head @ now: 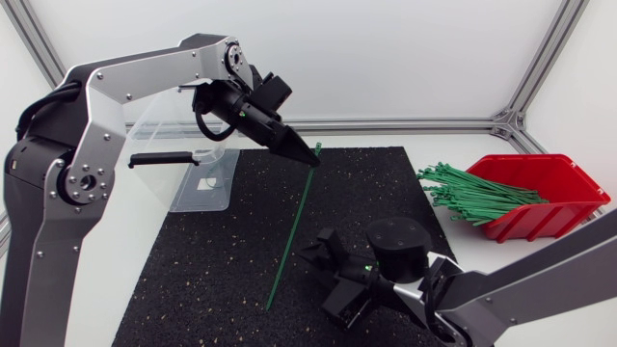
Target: Take a green cable tie from the red box, thread the tail through the head to close it, then place it in the transparent bin on the left.
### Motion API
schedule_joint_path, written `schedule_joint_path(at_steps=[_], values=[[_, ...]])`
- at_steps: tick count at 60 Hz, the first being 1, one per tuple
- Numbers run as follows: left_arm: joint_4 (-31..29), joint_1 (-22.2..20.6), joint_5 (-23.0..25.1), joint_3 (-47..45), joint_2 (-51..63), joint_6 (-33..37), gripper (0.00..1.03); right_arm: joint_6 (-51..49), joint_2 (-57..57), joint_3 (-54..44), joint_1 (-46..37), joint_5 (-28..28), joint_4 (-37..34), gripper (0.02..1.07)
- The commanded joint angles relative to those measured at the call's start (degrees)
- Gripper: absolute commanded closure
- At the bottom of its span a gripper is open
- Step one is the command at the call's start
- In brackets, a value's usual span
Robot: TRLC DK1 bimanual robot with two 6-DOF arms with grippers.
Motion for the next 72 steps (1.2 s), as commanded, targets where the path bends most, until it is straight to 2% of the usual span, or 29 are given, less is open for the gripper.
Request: schedule_joint_path(at_steps=[1,28,37,50,62,72], values=[[-1.62,-0.12,1.05,1.62,2.13,0.86,1.00,-1.88,1.74,2.34,0.75,0.25,0.68,0.53],[-2.06,0.49,1.58,4.52,4.32,-0.81,1.00,-2.76,6.48,6.65,2.95,0.25,0.94,0.53],[-2.23,0.49,1.67,5.92,5.64,-1.25,1.00,-2.76,7.62,6.65,3.92,0.17,3.14,0.54],[-2.76,1.19,1.67,6.98,6.26,-1.43,1.00,-2.58,7.18,5.15,6.11,0.52,5.60,0.66],[-3.90,1.81,1.67,6.80,6.17,-0.64,1.00,-0.65,6.31,4.19,7.96,1.84,6.21,0.83],[-3.99,1.81,1.67,6.54,5.99,-0.46,1.00,1.55,5.25,4.01,9.10,2.63,6.30,0.83]])
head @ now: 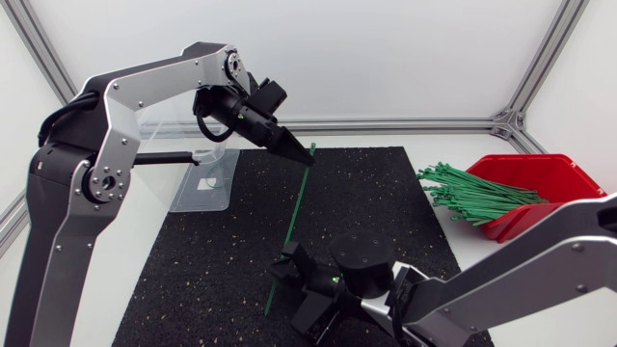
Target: Take a green cable tie from the red box, thread the tail through the head to close it, then place it in the transparent bin on the left.
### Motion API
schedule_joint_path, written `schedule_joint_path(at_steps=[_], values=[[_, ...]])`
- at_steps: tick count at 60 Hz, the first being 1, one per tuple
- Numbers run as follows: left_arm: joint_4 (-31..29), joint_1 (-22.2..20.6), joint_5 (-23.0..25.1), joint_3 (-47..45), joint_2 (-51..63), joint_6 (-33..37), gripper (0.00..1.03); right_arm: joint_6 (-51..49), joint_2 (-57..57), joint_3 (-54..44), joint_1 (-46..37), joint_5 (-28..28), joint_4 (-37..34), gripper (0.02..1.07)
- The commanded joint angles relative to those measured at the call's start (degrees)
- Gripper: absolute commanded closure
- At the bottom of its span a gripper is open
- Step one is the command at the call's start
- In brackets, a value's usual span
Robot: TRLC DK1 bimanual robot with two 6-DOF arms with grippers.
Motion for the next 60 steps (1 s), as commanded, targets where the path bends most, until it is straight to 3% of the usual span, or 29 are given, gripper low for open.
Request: schedule_joint_path(at_steps=[1,44,60], values=[[-1.41,0.24,1.08,1.18,1.05,0.44,1.00,1.28,-1.59,-1.12,0.91,0.46,1.14,0.83],[-1.50,0.85,1.08,-0.05,0.44,1.58,1.00,2.69,-4.40,-1.21,4.25,2.84,1.23,0.83],[-1.76,0.68,1.08,-0.22,0.18,1.75,1.00,2.69,-5.55,-1.39,4.51,3.45,1.05,0.87]])
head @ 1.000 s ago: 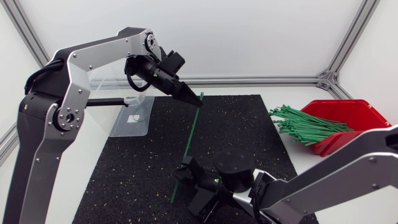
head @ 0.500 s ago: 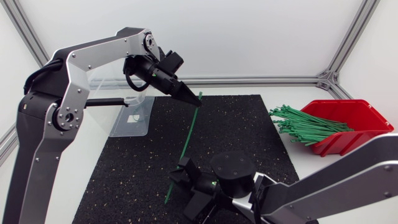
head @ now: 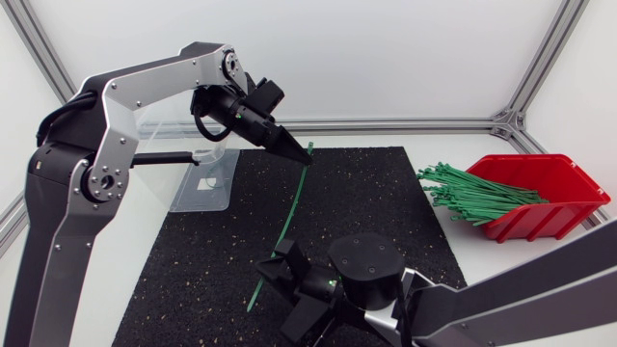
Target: Take a green cable tie from the red box, thread the tail through the head to close it, then place it in the transparent bin on the left.
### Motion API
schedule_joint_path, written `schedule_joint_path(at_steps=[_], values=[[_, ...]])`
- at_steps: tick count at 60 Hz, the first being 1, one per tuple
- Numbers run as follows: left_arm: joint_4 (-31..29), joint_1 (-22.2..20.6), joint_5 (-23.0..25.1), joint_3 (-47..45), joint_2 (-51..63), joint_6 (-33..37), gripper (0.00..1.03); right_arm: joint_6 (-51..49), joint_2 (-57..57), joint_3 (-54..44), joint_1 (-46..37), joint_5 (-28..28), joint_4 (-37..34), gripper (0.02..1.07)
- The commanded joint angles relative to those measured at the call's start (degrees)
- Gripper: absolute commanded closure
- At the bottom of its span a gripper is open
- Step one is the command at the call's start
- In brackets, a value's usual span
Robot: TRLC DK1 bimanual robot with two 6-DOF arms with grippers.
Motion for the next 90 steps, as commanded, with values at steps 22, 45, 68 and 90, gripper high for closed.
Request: schedule_joint_path(at_steps=[22,45,68,90], values=[[-1.48,0.24,1.14,-0.64,-0.26,1.65,1.00,0.49,-2.59,-1.35,2.22,1.73,0.55,0.87],[-1.48,0.50,1.06,-0.20,-0.09,2.17,1.00,0.31,-3.90,-3.72,2.75,2.43,0.38,0.89],[-1.57,0.42,1.06,-0.73,-0.09,2.44,1.00,-0.13,-4.87,-3.98,2.14,2.79,0.29,1.01],[-1.57,0.24,1.06,-7.76,-4.48,8.06,1.00,9.54,-11.37,1.47,-0.76,0.85,-10.08,1.02]])
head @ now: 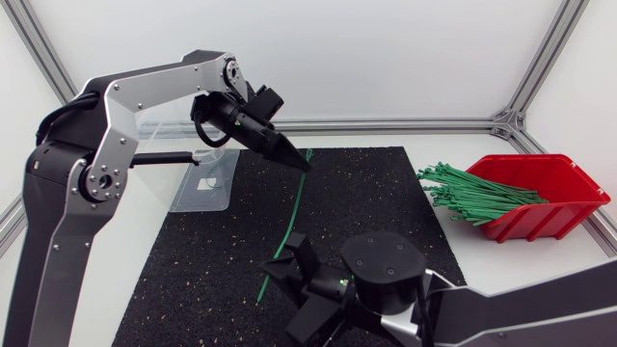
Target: Take a green cable tie from the red box, thread the tail through the head to close it, then place it in the transparent bin on the left.
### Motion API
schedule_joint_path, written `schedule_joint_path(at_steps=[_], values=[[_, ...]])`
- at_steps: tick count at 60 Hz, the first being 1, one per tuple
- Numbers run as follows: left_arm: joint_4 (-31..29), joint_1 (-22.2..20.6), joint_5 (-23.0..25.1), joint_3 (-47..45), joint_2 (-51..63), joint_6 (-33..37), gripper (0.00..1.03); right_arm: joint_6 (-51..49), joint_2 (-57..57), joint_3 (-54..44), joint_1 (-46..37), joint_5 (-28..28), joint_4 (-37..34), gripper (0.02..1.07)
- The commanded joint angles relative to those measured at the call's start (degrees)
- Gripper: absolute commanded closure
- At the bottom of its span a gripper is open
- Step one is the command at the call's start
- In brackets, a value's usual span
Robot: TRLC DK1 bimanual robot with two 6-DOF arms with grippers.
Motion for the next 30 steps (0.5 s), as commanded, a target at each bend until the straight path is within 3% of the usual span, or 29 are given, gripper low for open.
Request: schedule_joint_path(at_steps=[1,7,17,30], values=[[-1.46,0.13,0.88,-4.53,-4.44,4.87,1.00,5.39,-4.08,3.52,-1.71,-0.99,-5.31,1.02],[-0.67,0.39,0.88,-9.54,-8.05,8.57,1.00,11.89,-9.88,7.74,-4.17,-4.24,-18.05,1.02],[1.62,1.80,1.94,-17.10,-13.76,13.66,1.00,18.22,-14.19,11.26,-7.68,-8.98,-30.53,1.02],[13.48,1.89,2.38,-31.25,-23.51,14.63,1.00,24.46,-16.03,16.18,-13.48,-17.51,-45.65,1.02]])
